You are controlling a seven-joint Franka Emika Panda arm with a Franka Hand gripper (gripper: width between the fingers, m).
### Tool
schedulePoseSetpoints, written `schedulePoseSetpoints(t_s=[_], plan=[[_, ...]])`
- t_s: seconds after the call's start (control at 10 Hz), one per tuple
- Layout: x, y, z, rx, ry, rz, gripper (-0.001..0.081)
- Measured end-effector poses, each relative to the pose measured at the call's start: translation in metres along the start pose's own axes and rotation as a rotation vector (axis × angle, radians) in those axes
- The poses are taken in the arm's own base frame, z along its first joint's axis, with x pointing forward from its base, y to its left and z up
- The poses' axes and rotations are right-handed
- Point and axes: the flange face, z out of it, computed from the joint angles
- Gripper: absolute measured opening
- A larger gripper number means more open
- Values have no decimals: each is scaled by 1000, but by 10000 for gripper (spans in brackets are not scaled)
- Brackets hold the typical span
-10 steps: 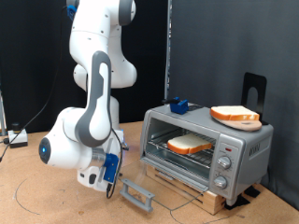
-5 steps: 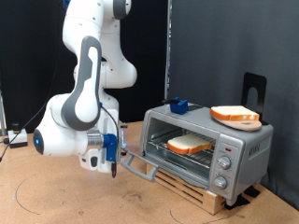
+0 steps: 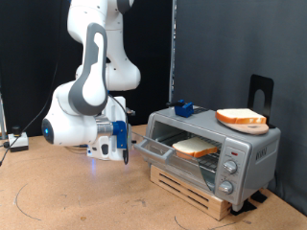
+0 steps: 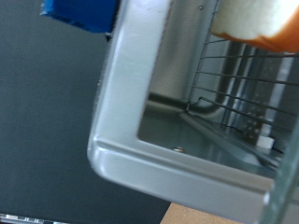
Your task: Make a piece of toast with the oven
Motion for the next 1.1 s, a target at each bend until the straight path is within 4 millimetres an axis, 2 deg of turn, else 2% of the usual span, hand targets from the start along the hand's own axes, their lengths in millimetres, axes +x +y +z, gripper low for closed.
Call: schedulePoseSetpoints(t_s=[0.3,0.7,0.9,1.1], plan=[[-17,-14,27,-32,-25,68,809],[-32,-26,74,-110,-17,126,809],[-36,-31,79,-123,8,108,809],[-37,-32,61,-112,55,104,809]])
